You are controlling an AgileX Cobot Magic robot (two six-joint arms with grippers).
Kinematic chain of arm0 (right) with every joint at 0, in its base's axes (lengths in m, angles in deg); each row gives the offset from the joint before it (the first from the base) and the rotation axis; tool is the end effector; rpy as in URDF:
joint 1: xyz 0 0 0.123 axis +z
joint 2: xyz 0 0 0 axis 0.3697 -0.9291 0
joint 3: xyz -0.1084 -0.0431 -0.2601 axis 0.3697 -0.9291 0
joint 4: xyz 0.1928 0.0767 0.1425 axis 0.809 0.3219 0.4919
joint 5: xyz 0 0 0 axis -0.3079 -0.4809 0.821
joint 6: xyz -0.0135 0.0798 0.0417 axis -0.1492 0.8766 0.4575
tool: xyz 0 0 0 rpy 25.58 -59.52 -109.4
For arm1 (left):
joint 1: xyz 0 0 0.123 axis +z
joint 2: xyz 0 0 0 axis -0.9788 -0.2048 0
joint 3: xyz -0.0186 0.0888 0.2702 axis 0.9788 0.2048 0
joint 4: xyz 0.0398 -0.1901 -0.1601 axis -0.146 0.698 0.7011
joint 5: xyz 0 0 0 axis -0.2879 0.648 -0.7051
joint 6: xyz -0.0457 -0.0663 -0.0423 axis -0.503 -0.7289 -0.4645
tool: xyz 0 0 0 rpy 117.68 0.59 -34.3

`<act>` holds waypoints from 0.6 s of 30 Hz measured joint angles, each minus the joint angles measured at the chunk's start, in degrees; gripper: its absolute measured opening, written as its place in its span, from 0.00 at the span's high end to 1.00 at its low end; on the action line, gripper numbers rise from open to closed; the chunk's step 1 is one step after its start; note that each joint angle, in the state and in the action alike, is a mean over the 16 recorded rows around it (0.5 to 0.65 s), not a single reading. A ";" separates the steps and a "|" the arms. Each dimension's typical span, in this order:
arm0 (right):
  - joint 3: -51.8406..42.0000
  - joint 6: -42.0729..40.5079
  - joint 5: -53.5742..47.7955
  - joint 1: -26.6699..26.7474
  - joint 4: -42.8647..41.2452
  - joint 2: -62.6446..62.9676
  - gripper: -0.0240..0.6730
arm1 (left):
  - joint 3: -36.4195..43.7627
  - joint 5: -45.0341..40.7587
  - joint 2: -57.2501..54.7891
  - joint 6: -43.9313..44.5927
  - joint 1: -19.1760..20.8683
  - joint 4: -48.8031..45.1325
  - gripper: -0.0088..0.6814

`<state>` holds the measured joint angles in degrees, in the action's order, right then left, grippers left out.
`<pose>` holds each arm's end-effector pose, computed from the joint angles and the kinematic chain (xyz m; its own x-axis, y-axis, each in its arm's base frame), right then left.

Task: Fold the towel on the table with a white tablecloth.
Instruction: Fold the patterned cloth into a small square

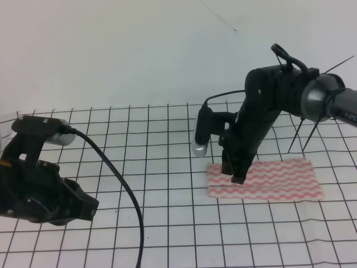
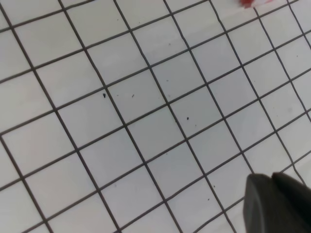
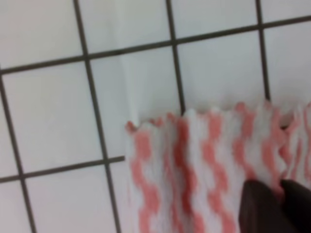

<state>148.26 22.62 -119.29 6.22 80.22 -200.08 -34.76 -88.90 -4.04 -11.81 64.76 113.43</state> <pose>0.4043 0.2279 0.1654 -0.1137 -0.9568 -0.2675 -0.9772 0.1563 -0.1439 0.2076 -0.0867 0.2900 -0.8036 0.2286 -0.5496 0.4520 0.8352 -0.3134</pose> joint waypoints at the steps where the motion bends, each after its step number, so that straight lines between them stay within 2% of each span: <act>1: 0.00 0.22 0.24 0.00 0.00 0.00 0.77 | 0.00 0.00 0.00 0.00 0.00 0.00 0.99; 8: 0.00 1.51 1.53 0.00 -0.08 0.12 0.48 | 0.00 0.00 0.00 0.00 0.00 0.00 0.99; 11: 0.00 1.68 1.82 0.00 0.10 0.24 0.40 | 0.00 0.00 0.00 0.00 0.00 0.00 0.99; 14: 0.00 0.89 1.84 0.00 1.19 0.36 0.39 | 0.00 0.00 0.00 0.00 0.00 0.00 0.99; 18: 0.00 -1.10 1.97 0.02 3.29 0.53 0.46 | 0.00 -0.03 0.00 0.00 0.00 0.00 0.99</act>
<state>148.26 21.52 -117.32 6.24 83.51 -199.56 -34.76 -88.92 -4.04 -11.81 64.76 113.43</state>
